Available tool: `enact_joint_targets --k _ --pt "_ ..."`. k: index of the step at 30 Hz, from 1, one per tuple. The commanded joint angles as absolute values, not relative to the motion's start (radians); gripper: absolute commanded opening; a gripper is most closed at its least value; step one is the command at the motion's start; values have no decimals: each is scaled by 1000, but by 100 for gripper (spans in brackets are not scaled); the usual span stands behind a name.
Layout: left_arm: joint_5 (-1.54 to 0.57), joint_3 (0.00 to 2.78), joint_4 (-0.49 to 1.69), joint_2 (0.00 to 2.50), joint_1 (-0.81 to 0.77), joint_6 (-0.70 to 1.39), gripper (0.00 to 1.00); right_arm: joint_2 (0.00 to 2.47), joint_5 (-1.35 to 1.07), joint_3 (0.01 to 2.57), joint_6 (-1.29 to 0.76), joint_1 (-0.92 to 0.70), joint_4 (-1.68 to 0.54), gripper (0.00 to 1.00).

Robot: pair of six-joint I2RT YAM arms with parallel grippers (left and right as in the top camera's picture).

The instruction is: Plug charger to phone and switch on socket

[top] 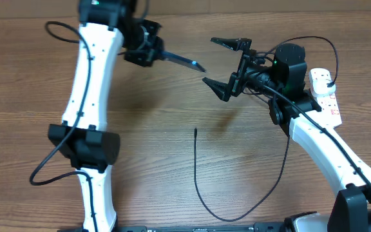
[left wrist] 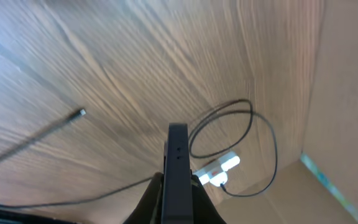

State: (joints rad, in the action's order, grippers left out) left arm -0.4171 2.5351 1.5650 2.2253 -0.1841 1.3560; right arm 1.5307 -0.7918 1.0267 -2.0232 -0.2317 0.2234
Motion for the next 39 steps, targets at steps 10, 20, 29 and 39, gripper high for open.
enact_joint_targets --k 10,20,29,39 --pt "-655 2549 1572 2197 -24 815 4 1523 -692 1048 -1798 -234 116 100" --pt "-656 2549 1574 2197 -43 612 4 1523 -517 1048 -1147 -234 -193 100" --pt "-701 2549 1575 2197 -111 363 4 1523 -303 1048 -788 -234 -519 100" --pt "-933 2548 1566 2197 -171 124 4 1523 -219 1048 -528 -239 -728 100"
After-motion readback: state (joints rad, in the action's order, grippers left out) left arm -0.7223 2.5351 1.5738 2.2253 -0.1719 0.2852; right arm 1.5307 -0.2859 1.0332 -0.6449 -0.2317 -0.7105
